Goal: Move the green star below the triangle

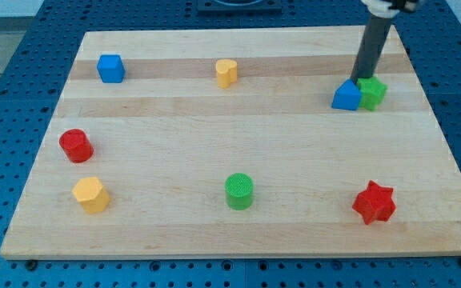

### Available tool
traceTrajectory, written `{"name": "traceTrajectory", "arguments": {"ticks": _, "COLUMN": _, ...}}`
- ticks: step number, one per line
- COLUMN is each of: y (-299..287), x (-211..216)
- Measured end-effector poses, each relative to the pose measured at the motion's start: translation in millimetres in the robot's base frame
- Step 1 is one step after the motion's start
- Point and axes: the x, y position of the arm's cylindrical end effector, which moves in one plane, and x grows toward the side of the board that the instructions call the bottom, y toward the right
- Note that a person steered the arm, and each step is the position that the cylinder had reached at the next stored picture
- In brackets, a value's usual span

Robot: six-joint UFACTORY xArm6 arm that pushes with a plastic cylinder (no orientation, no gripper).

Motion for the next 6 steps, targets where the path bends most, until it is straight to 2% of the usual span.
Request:
{"name": "traceTrajectory", "arguments": {"ticks": 1, "y": 2, "x": 33}}
{"name": "traceTrajectory", "arguments": {"ticks": 2, "y": 2, "x": 38}}
{"name": "traceTrajectory", "arguments": {"ticks": 4, "y": 48, "x": 39}}
{"name": "traceTrajectory", "arguments": {"ticks": 5, "y": 56, "x": 60}}
{"name": "traceTrajectory", "arguments": {"ticks": 6, "y": 33, "x": 85}}
